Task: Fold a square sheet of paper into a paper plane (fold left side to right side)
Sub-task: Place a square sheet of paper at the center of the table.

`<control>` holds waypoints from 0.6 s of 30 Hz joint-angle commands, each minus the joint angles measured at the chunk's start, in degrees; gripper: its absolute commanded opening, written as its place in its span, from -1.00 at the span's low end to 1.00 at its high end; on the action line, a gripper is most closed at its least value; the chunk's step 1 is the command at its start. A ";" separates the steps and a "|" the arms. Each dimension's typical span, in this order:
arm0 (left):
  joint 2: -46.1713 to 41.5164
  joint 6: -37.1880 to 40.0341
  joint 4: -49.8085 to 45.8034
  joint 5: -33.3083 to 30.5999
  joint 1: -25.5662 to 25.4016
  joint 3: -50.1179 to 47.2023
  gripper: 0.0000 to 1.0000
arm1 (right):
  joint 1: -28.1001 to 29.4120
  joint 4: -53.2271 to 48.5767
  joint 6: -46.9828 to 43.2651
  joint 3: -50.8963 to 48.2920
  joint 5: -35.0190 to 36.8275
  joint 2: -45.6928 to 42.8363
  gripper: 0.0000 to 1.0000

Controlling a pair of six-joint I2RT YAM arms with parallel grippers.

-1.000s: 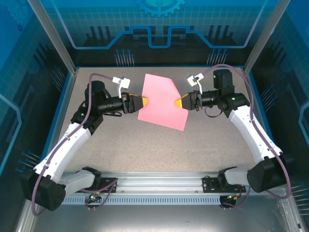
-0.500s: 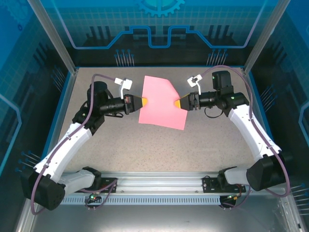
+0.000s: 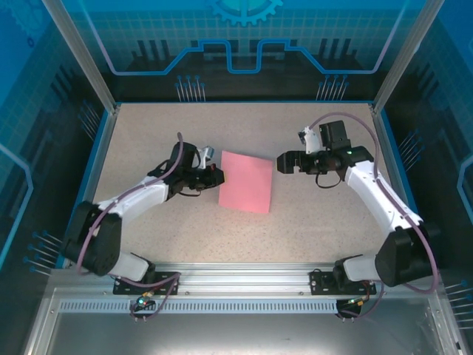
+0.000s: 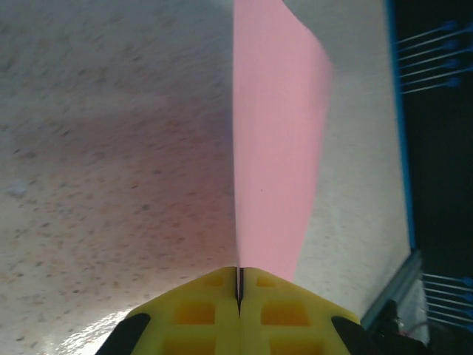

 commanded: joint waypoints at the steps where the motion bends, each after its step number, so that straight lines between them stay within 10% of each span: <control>1: 5.75 -1.46 -1.98 -3.06 -1.15 3.86 -1.00 | 1.50 6.35 6.37 -3.04 -1.12 3.69 0.83; 18: 9.72 0.77 -10.24 -7.46 -2.01 7.36 -0.96 | 9.90 16.23 16.91 2.26 0.96 28.54 -0.14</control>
